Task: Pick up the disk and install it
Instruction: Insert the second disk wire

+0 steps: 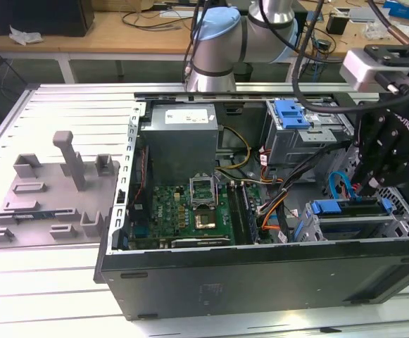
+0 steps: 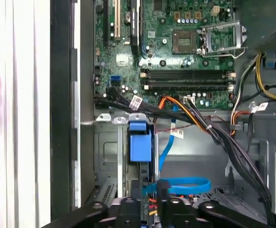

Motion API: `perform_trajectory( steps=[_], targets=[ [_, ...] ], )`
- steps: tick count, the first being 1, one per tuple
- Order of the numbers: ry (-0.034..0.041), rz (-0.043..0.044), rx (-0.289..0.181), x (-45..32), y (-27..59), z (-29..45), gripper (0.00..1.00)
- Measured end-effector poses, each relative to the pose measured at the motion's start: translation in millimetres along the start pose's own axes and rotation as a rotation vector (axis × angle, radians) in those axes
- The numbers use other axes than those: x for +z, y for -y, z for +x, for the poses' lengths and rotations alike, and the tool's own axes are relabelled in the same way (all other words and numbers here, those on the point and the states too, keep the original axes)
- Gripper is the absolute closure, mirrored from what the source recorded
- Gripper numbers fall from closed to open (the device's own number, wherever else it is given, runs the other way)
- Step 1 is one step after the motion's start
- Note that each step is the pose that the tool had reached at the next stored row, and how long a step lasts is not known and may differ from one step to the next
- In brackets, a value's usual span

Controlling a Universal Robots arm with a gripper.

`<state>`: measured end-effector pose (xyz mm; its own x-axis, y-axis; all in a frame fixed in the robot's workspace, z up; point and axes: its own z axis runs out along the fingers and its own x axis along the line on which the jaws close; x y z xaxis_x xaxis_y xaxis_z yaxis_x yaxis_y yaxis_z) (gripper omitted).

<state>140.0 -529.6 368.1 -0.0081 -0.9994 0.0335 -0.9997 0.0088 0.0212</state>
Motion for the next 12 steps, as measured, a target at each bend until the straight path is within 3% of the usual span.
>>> perform_trajectory(
  steps=[1,4,12],
  targets=[
    [0.0,0.0003,-0.002,-0.5,-3.4,0.1,0.85],
    [0.0,0.0017,-0.006,-2.1,-12.8,0.2,0.89],
    [-0.0008,0.0017,-0.006,-2.1,-13.2,0.2,0.89]
  ],
)
